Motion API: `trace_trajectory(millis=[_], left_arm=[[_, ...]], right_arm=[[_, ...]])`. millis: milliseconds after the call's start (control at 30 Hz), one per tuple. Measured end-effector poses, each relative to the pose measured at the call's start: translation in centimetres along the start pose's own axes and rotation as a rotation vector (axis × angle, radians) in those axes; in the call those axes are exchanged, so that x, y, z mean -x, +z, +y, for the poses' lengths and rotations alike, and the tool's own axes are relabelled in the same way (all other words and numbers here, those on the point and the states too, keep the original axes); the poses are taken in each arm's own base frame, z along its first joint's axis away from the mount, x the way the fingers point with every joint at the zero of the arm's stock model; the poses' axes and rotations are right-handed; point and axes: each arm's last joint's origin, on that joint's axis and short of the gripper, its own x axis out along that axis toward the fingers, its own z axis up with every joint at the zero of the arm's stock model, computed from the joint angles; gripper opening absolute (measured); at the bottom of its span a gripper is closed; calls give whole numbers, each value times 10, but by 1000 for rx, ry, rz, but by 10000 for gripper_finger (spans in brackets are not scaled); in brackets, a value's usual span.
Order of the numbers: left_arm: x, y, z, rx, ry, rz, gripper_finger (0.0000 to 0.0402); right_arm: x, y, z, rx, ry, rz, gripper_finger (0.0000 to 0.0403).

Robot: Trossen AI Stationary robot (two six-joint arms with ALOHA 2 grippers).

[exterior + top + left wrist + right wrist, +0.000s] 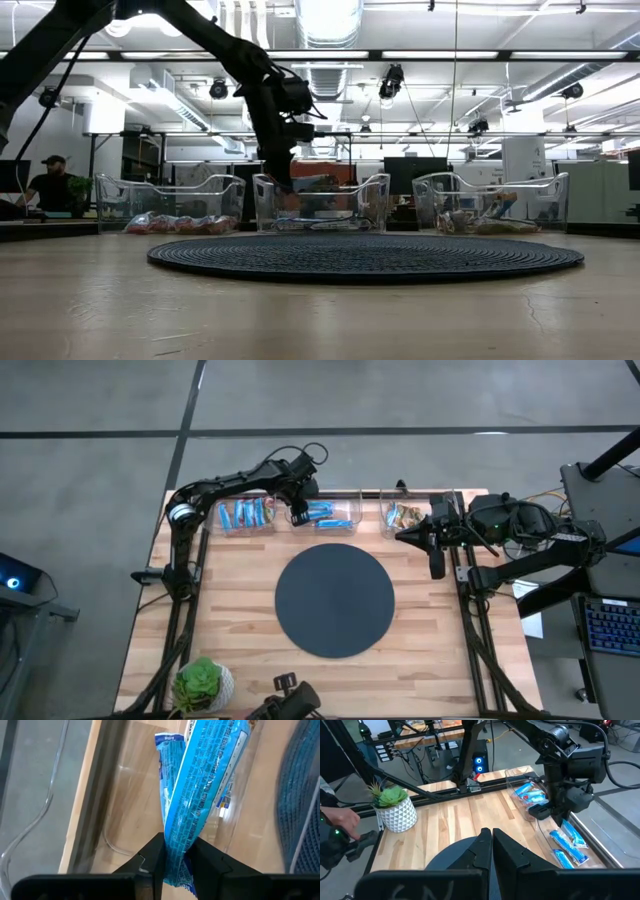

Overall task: Pick and place Granola Bars by type
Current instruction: Put the blue granola bar into the middle transparent bin, then return to Home Position

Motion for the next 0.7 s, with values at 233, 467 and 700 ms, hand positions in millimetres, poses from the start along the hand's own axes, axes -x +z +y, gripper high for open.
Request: trace_trajectory(millis=[233,467,700], left_arm=[[0,0,0,1,6,4,62],[0,0,0,45,-11,-1,74],[0,-1,-1,58,-14,5,141]], right_arm=[[0,0,0,0,0,0,8],[0,0,0,0,0,0,8],[0,0,0,-5,0,0,8]])
